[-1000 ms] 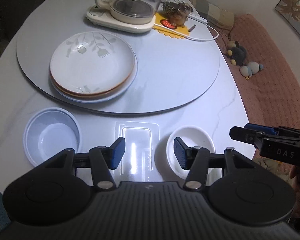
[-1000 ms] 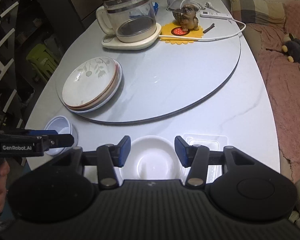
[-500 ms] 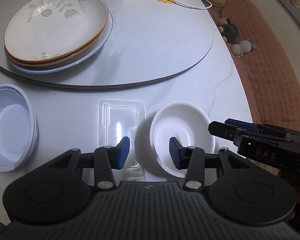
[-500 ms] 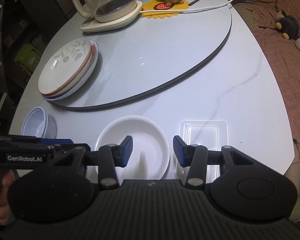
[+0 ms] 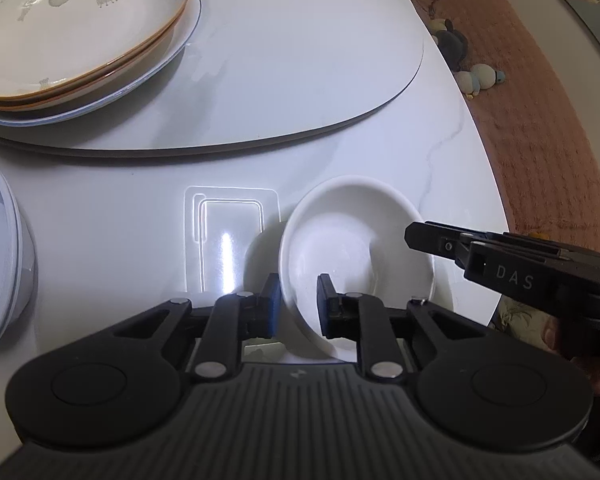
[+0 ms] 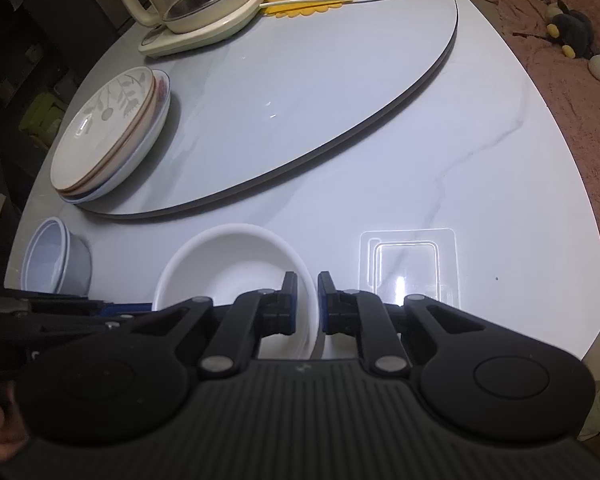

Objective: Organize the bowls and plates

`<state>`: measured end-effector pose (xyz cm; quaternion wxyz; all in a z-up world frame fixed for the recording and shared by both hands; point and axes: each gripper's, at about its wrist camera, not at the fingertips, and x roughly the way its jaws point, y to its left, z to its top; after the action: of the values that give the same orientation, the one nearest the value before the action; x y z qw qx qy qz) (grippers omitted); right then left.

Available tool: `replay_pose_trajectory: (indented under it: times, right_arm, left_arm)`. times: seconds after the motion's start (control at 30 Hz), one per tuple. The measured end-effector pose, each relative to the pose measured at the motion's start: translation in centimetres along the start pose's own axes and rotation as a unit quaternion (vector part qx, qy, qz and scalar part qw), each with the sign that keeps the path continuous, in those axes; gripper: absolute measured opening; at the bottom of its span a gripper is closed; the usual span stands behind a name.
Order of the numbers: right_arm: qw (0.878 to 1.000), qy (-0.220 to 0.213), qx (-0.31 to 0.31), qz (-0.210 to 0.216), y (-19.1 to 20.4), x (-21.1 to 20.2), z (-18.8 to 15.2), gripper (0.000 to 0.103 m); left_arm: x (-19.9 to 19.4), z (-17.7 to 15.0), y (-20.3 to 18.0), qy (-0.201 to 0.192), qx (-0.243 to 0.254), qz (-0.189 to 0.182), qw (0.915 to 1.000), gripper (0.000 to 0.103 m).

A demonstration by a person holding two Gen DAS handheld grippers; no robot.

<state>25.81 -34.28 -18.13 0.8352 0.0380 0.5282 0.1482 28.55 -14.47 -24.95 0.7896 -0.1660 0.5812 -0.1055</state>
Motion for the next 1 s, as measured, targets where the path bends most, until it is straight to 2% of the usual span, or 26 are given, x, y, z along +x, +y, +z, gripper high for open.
replay_pose_trajectory:
  times: [0.27, 0.57, 0.83, 1.0]
  right_arm:
    - [1.0, 0.007, 0.004, 0.008, 0.7, -2.5, 0.3, 0.014]
    - [1.0, -0.011, 0.004, 0.016, 2.2, -7.3, 1.7, 0.014]
    - [0.999, -0.028, -0.012, 0.029, 3.1, -8.6, 1.3, 0.014]
    - [0.998, -0.025, 0.004, 0.051, 3.0, -8.3, 0.9, 0.014]
  left_arm:
    - [-3.1, 0.7, -0.9, -0.008, -0.018, -0.007, 0.9998, 0.022]
    - [-8.5, 1.7, -2.3, -0.021, -0.023, -0.015, 0.9994, 0.022]
    - [-9.8, 0.8, -1.2, -0.026, -0.043, -0.023, 0.9985, 0.022]
    - [-10.4, 0.5, -0.5, -0.031, -0.043, -0.023, 0.9983, 0.022]
